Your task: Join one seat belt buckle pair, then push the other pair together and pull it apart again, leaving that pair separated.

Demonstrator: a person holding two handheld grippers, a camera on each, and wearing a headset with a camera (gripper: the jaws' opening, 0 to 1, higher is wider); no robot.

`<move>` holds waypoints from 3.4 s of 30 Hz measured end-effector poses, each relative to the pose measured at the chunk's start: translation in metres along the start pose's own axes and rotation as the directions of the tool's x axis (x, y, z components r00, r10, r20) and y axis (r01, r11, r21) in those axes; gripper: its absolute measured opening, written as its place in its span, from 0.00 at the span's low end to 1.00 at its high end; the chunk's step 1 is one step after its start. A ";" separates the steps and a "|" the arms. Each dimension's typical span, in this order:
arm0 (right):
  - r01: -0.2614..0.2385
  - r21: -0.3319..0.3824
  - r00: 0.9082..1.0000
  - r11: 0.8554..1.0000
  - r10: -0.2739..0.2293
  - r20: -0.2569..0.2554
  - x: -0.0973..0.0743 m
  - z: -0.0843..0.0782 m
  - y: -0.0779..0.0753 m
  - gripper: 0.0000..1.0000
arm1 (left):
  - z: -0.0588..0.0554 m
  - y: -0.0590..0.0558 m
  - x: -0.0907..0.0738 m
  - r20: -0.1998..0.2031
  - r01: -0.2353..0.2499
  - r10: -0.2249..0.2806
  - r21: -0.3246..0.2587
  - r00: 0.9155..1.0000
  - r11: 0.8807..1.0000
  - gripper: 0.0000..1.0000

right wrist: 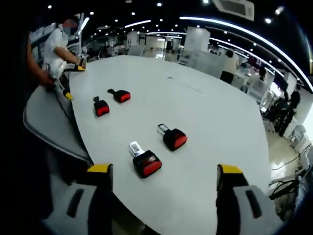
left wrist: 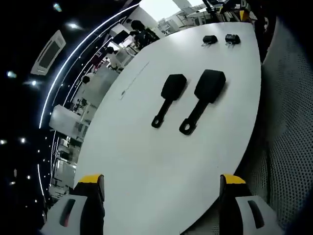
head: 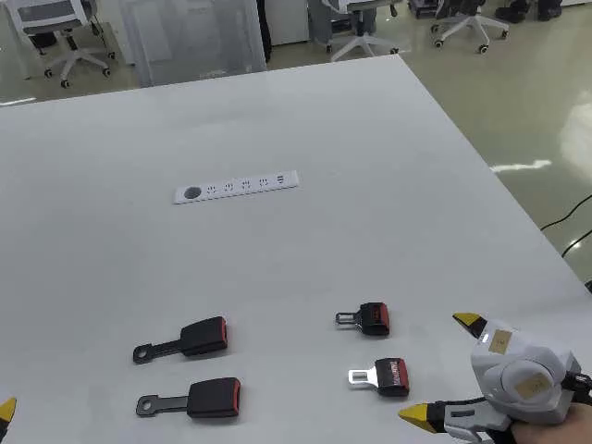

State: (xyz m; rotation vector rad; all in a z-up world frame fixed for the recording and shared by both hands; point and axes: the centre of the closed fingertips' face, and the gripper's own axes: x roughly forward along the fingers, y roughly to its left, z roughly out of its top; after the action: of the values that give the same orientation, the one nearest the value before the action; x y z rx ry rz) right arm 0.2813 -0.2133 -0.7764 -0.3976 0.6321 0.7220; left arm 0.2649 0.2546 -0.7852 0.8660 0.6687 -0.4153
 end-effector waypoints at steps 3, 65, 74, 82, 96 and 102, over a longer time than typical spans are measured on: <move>0.002 0.009 1.000 1.000 -0.002 0.000 -0.001 -0.002 0.002 1.00 | 0.004 0.000 0.001 0.030 -0.001 0.002 -0.026 1.000 1.000 1.00; 0.035 0.010 0.998 0.999 -0.035 0.050 -0.021 0.000 0.008 1.00 | 0.057 -0.008 -0.014 0.334 0.095 -0.046 -0.133 0.941 0.987 1.00; 0.055 0.009 0.997 0.998 -0.055 0.050 -0.024 -0.003 0.009 1.00 | 0.057 -0.009 -0.015 0.339 0.100 -0.049 -0.133 0.939 0.986 1.00; 0.043 -0.012 0.998 0.999 -0.043 0.034 -0.026 -0.001 0.011 0.92 | 0.055 -0.012 -0.013 0.332 0.111 -0.064 -0.127 0.941 0.986 1.00; 0.060 0.006 0.998 0.998 -0.060 0.016 -0.026 -0.002 0.002 0.91 | 0.047 -0.011 -0.009 0.273 0.100 -0.061 -0.129 0.960 0.987 1.00; 0.070 -0.005 0.997 0.998 -0.069 0.015 -0.025 -0.002 -0.001 0.93 | 0.046 -0.013 -0.009 0.267 0.106 -0.071 -0.121 0.961 0.987 1.00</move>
State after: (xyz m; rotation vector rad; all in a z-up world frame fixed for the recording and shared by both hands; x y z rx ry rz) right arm 0.2670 -0.2275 -0.7613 -0.4169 0.5995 0.6599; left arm 0.2674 0.2107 -0.7647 0.6410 0.4852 -0.5488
